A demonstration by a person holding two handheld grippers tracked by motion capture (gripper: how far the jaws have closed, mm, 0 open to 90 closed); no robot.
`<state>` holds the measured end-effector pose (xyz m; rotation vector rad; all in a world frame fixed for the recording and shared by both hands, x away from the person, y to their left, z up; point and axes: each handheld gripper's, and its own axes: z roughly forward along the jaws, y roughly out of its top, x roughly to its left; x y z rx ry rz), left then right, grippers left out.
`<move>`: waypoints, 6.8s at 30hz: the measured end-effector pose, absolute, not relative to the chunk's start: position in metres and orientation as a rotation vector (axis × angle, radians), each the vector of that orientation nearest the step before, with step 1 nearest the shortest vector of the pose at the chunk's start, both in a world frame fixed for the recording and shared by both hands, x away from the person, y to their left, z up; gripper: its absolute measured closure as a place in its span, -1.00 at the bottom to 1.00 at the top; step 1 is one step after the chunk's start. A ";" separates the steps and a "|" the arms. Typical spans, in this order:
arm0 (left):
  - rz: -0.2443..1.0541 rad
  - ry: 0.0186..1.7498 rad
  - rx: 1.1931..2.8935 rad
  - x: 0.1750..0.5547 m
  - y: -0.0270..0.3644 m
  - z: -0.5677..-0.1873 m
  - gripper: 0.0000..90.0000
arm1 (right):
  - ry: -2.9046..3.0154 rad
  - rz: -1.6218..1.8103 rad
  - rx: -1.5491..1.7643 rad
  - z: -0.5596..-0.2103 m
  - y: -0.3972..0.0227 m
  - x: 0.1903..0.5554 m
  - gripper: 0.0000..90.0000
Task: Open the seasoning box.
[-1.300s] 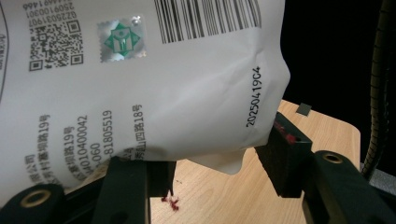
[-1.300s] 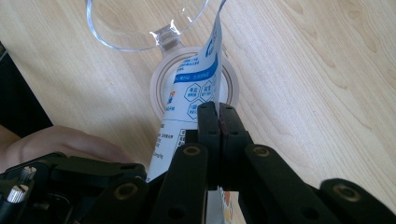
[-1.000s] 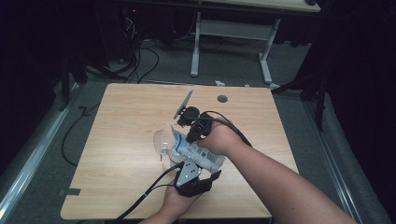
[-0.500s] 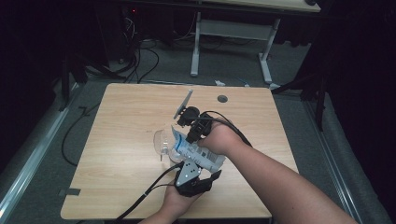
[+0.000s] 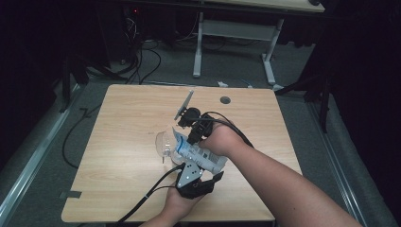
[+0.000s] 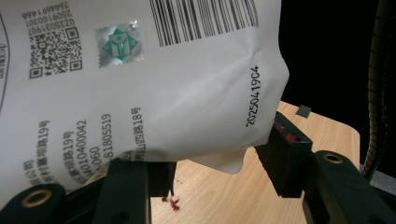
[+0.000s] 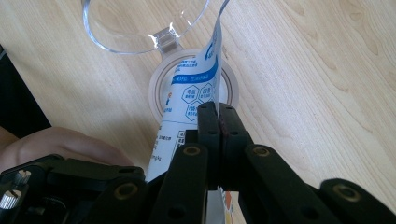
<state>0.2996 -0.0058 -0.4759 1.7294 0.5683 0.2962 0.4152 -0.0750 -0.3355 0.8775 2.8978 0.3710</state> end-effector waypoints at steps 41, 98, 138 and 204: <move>0.302 0.560 1.718 0.298 -0.004 -0.474 0.12 | 2.893 0.359 0.856 -0.335 -0.072 0.415 1.00; 0.313 0.558 1.702 0.299 -0.003 -0.469 0.13 | 2.886 0.367 0.856 -0.332 -0.070 0.417 1.00; 0.310 0.562 1.694 0.300 -0.003 -0.468 0.13 | 2.888 0.378 0.869 -0.337 -0.069 0.421 1.00; 0.313 0.545 1.707 0.299 -0.001 -0.469 0.13 | 2.895 0.367 0.847 -0.342 -0.069 0.422 1.00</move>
